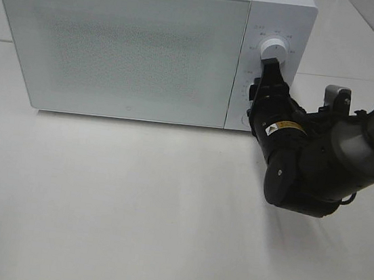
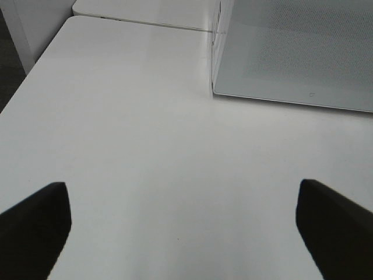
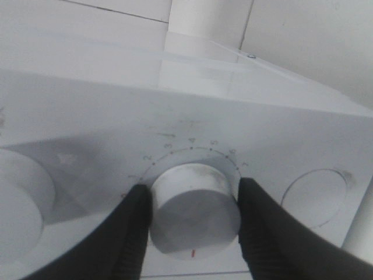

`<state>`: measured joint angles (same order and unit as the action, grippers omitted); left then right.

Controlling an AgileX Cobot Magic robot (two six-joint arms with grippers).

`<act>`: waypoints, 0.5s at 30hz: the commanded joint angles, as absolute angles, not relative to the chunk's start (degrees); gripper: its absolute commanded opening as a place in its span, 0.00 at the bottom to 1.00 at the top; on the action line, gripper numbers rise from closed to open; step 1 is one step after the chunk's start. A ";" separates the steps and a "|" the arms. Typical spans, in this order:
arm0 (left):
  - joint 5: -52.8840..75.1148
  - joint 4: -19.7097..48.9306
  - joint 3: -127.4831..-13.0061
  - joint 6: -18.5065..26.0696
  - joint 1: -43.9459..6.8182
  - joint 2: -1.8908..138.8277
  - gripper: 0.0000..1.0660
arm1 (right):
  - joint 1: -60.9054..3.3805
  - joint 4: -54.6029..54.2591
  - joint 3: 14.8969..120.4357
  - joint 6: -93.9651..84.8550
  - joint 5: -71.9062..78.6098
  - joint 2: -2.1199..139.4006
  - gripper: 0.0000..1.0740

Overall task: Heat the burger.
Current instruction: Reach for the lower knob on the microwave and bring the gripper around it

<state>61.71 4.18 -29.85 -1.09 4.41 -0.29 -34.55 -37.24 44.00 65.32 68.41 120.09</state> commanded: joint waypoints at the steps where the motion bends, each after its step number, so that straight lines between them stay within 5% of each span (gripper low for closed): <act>1: 61.19 4.70 -29.62 -1.03 4.58 -1.38 0.92 | -35.41 -27.27 46.01 73.74 74.37 119.52 0.00; 15: 61.19 4.70 -29.62 -1.03 4.58 -1.38 0.92 | -35.41 -27.50 46.01 89.32 78.09 119.52 0.00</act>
<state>61.71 4.18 -29.85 -1.09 4.41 -0.29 -34.55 -37.24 44.00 87.89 68.41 120.09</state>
